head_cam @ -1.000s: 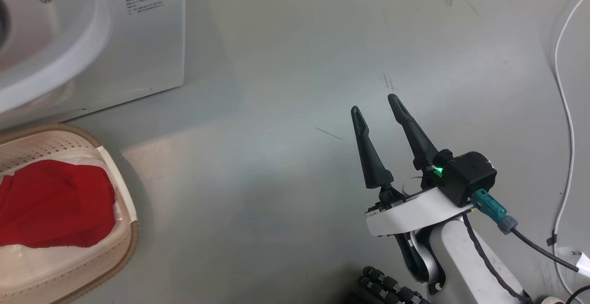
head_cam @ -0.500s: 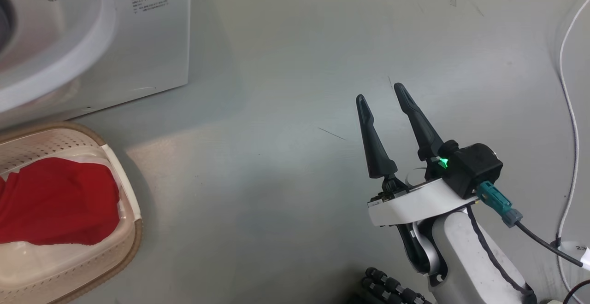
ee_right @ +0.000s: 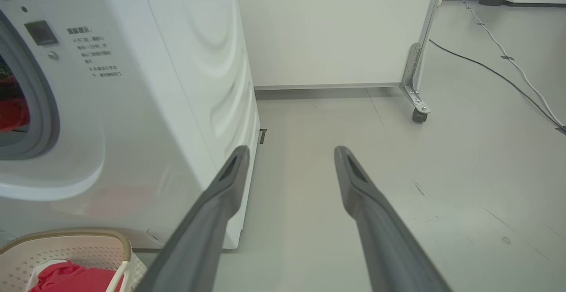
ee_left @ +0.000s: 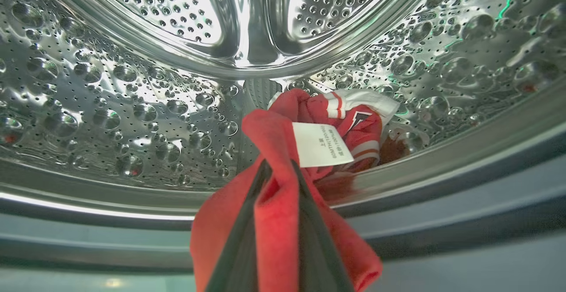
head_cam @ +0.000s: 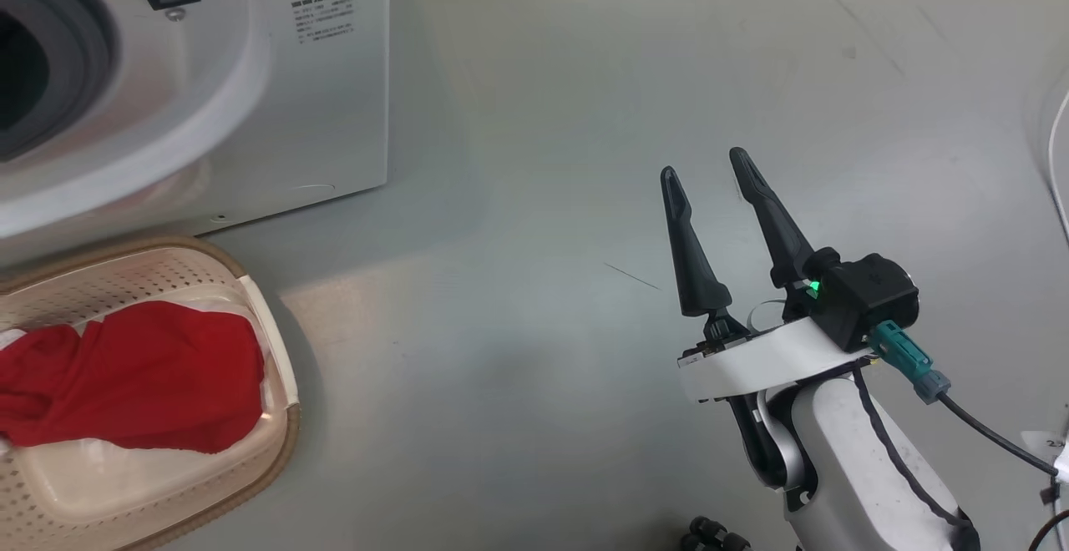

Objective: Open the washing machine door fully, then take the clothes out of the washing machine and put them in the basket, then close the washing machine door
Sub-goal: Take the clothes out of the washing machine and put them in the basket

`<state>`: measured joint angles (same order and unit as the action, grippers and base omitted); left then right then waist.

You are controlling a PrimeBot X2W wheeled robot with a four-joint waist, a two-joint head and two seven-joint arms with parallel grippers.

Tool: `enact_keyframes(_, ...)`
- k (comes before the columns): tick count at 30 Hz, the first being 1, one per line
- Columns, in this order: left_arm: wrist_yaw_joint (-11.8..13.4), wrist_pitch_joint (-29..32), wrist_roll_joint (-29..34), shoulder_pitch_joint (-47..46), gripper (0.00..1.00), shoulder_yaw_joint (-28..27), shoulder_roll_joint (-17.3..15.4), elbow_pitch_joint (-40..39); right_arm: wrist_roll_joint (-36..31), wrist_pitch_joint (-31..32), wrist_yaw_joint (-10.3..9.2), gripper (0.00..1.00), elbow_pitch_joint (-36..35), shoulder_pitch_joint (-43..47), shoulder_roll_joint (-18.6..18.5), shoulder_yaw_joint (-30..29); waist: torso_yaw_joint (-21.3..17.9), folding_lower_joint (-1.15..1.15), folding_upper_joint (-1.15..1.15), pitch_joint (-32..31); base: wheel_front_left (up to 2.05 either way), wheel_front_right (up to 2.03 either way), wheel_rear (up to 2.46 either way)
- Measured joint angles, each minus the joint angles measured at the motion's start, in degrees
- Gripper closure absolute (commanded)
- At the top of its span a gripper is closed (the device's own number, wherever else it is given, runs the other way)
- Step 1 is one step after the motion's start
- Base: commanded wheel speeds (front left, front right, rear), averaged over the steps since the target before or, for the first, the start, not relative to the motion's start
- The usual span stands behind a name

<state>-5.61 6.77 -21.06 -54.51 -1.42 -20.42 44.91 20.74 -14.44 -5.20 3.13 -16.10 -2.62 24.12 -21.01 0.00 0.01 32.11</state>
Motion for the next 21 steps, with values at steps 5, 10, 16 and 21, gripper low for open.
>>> enact_keyframes(5,-0.6,-3.3,0.0,2.9,1.0,0.9,1.7,0.9,-0.2,0.0,0.01,0.0,1.0,0.2,0.0,-1.3,1.3,0.0,0.0,-2.4,0.0,0.0,0.0)
enact_keyframes(10,-1.1,-6.8,0.0,5.8,1.0,2.1,3.6,1.2,-0.7,0.0,0.09,0.0,1.9,0.5,0.0,-2.5,3.1,0.0,0.0,-4.9,0.0,0.0,0.0)
enact_keyframes(16,-1.3,-10.6,0.0,9.6,1.0,3.8,5.4,1.2,-1.4,0.0,0.62,0.0,2.8,1.4,-0.1,-4.2,5.4,0.0,0.0,-7.5,0.0,0.0,0.0)
enact_keyframes(21,-1.3,-14.1,0.0,13.4,1.0,5.9,7.1,1.0,-1.8,0.0,1.13,0.0,3.7,2.7,-0.8,-5.6,8.2,0.0,0.0,-10.0,0.0,0.0,0.0)
